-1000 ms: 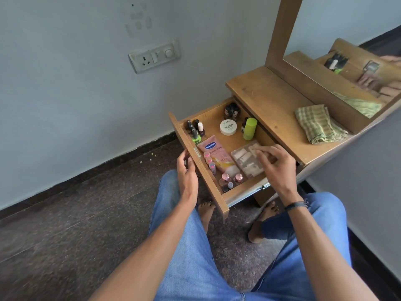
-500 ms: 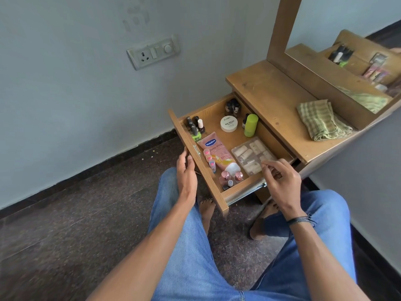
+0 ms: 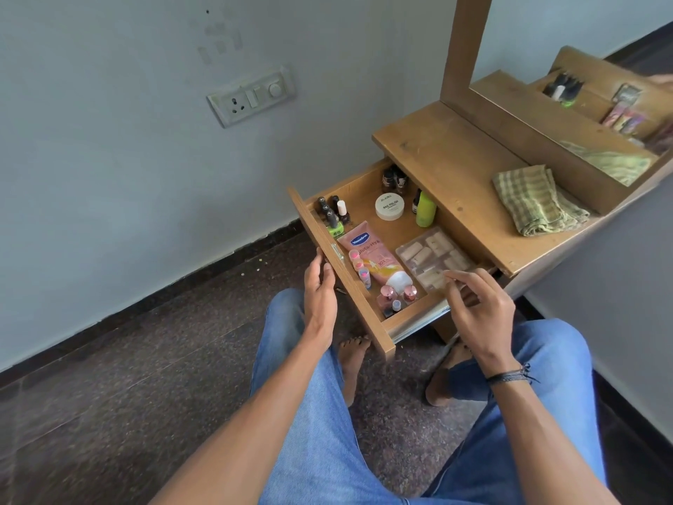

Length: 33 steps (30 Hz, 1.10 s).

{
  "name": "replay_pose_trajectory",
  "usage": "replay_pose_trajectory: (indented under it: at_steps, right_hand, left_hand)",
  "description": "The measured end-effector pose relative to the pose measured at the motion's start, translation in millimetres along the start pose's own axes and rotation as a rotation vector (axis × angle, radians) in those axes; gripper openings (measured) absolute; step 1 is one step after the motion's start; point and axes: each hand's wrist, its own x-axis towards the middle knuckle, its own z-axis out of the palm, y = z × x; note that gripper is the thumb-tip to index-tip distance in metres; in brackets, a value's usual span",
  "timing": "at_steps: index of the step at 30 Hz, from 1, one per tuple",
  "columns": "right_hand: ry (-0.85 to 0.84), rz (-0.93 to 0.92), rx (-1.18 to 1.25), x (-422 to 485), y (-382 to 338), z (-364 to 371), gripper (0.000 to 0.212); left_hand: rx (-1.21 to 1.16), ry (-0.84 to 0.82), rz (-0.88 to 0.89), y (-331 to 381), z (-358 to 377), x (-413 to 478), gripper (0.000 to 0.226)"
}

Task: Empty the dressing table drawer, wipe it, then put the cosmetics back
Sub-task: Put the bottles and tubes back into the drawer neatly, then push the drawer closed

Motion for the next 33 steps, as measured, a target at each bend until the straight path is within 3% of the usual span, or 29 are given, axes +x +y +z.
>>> replay_pose_trajectory:
  at_steps: [11,19,33]
  right_hand:
    - [0.168,-0.153,0.155,0.0,-11.2,-8.5,0.015]
    - [0.086,-0.315,0.097,-3.5,-13.4,-18.9,0.037]
    - [0.142,-0.225,0.064,-7.0,-1.9,-27.2,0.025]
  left_hand:
    - [0.084,-0.139,0.003,26.0,47.6,13.9,0.046]
    - [0.177,-0.252,0.037,47.6,93.6,15.9,0.054]
    - [0.274,-0.391,0.052,53.8,150.9,44.2,0.074]
